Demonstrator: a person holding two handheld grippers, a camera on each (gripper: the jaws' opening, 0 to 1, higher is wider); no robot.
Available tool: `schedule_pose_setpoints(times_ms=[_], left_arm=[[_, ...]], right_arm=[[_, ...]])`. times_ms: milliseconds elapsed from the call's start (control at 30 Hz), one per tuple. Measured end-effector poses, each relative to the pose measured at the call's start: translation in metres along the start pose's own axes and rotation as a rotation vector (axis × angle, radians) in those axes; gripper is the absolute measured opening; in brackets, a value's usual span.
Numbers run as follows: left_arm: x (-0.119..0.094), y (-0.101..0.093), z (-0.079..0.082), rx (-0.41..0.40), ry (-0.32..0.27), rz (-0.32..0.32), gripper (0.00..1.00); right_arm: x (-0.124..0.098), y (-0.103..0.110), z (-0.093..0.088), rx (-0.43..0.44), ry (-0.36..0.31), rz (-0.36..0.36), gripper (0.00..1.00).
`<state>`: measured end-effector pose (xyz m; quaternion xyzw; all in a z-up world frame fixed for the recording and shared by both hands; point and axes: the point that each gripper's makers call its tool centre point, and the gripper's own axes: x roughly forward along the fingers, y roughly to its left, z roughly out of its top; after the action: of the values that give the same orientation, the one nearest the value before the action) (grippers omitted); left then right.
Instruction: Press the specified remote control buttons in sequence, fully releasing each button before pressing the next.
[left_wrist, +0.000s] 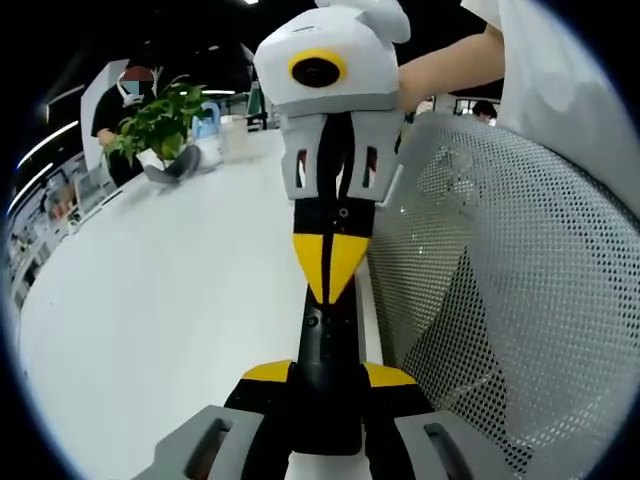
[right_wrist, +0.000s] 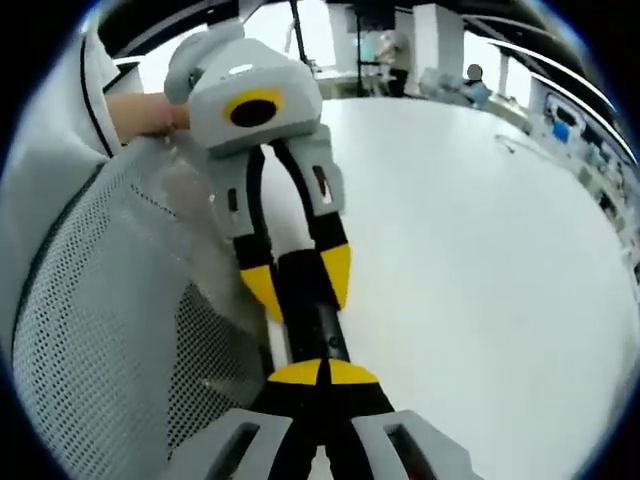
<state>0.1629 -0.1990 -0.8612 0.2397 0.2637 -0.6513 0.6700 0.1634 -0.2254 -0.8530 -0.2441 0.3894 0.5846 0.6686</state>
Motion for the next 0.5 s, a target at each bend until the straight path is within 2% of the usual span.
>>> schedule_pose_setpoints(times_ms=[133, 267, 400, 500], left_arm=[[0.0001, 0.0001, -0.0001, 0.0, -0.001, -0.001, 0.25], [0.0001, 0.0, 0.0002, 0.002, -0.001, 0.0, 0.25], [0.0, 0.0, 0.0001, 0.001, -0.001, 0.001, 0.25], [0.0001, 0.0, 0.0001, 0.002, 0.0, 0.0, 0.25]], right_arm=[[-0.0021, 0.0019, -0.0057, -0.053, 0.043, -0.012, 0.0], [-0.0027, 0.0013, -0.0062, -0.05, 0.047, -0.018, 0.0], [-0.0013, 0.0022, -0.0063, -0.112, 0.111, -0.028, 0.0], [-0.0005, 0.0014, -0.0059, -0.08, 0.147, -0.025, 0.0]])
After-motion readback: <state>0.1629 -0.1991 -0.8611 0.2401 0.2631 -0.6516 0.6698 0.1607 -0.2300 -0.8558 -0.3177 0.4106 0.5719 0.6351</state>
